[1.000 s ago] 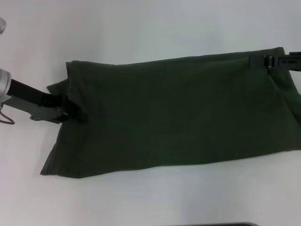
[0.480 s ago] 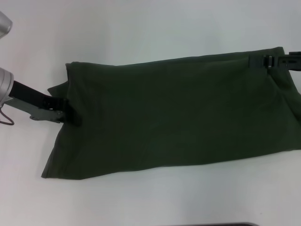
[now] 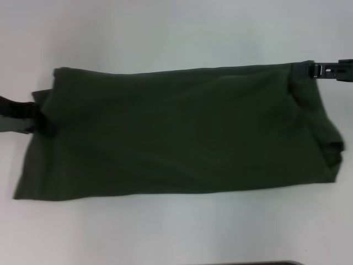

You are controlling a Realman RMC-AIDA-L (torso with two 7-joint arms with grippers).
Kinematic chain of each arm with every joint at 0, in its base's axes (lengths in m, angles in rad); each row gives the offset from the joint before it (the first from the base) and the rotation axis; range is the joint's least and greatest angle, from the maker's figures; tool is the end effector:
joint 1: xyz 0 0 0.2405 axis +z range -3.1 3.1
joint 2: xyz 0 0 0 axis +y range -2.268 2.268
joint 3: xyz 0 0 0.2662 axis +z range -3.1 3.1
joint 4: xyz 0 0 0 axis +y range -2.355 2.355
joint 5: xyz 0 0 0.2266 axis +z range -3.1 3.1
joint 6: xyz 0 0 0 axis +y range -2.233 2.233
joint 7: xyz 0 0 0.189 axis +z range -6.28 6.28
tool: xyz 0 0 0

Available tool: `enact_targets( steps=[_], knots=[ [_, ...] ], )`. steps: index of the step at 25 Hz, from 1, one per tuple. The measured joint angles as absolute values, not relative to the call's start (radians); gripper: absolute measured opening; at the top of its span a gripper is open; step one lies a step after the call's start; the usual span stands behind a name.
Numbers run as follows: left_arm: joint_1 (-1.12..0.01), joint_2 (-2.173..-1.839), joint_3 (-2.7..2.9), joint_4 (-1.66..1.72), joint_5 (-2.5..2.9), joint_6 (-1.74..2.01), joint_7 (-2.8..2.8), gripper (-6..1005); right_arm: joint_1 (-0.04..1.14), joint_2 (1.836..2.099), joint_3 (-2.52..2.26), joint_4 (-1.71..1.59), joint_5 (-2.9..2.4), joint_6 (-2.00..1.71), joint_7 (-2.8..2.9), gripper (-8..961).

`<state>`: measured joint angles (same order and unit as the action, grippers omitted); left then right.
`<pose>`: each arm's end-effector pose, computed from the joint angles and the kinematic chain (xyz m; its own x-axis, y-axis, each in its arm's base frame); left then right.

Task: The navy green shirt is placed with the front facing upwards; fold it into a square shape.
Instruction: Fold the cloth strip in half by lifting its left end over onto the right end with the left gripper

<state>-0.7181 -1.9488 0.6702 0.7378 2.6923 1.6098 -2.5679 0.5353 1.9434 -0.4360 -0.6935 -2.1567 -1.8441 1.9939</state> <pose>-0.3194 0.3822 0.0085 0.1456 0.9879 0.0539 0.9605 -0.1281 -0.2469 0.2852 0.3460 0.0408 0.4148 -0.7705 -0.4840 -0.8121 -0.5534 0.1851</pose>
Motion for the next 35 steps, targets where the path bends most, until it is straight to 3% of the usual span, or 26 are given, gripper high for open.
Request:
enact_targets(
  steps=[7,24,35],
  knots=[
    [-0.713,-1.924,0.662,0.76,2.771,1.595,-2.606,72,0.535,1.943,-0.423,-0.698,-2.157,-1.842,2.005,616],
    [-0.714,-1.927,0.656,0.776,2.772,1.607,-2.606,72,0.528,1.938,-0.412,-0.7,-2.157,-1.842,2.006,616],
    [-0.711,-1.93,0.657,0.775,2.77,1.607,-2.602,71,0.524,1.919,-0.413,-0.699,-2.161,-1.839,2.019,617]
  ],
)
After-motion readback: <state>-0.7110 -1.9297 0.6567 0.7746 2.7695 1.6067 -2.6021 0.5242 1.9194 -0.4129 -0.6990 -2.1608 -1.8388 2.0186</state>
